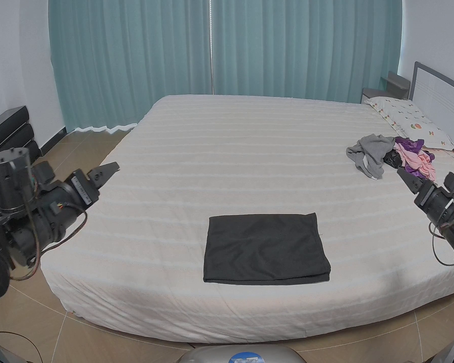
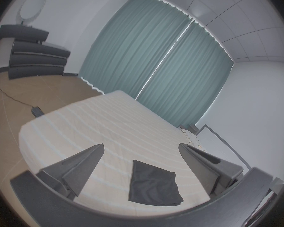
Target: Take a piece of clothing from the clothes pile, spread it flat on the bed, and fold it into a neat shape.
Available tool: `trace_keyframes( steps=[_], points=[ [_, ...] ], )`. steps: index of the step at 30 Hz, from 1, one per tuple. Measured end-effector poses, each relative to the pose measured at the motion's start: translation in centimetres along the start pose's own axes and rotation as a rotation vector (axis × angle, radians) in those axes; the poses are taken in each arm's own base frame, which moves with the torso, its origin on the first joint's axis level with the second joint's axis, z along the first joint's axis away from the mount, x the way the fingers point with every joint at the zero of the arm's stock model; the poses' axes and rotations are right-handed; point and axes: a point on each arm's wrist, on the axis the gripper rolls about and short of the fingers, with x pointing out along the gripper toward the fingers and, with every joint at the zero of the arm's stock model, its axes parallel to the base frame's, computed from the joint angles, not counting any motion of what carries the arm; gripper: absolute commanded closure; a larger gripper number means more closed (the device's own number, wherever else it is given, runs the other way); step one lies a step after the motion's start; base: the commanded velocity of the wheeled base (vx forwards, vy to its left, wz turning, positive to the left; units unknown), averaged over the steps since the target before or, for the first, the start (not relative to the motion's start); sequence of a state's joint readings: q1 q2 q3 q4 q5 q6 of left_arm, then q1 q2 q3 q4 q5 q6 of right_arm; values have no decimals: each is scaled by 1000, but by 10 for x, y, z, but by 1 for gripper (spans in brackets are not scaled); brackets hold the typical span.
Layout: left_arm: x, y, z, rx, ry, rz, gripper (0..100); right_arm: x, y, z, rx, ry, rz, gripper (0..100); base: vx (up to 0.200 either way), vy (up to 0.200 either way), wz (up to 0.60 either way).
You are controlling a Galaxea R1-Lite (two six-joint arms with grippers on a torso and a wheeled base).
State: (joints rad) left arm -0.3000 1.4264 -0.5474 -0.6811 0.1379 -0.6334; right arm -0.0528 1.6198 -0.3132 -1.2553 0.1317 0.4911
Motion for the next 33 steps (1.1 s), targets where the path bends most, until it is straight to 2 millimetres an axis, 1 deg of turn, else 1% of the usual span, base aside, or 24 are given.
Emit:
trace_keyframes(
  steps=[3, 6, 9, 13, 16, 23, 29, 33],
  points=[
    [-29, 2, 5, 25, -31, 20, 0, -33, 6, 3, -31, -19, 32, 0, 0, 0, 0],
    [-59, 6, 8, 44, -58, 46, 0, -68, 9, -2, -69, -14, 48, 0, 0, 0, 0],
    [-84, 10, 10, 58, -83, 69, 0, -96, 10, -7, -96, -3, 54, 0, 0, 0, 0],
    [-112, 15, 10, 94, -125, 85, 0, -126, 13, -13, -132, 21, 66, 0, 0, 0, 0],
    [-130, 19, 10, 131, -152, 93, 0, -147, 13, -20, -173, 52, 83, 0, 0, 0, 0],
    [-174, 36, 1, 225, -194, 143, 0, -195, 10, -44, -296, 143, 129, 0, 0, 0, 0],
    [-207, 52, -13, 297, -216, 205, 0, -225, 9, -55, -366, 129, 164, 0, 0, 0, 0],
    [-223, 59, -21, 326, -259, 239, 0, -243, 8, -62, -405, 124, 180, 0, 0, 0, 0]
  ],
)
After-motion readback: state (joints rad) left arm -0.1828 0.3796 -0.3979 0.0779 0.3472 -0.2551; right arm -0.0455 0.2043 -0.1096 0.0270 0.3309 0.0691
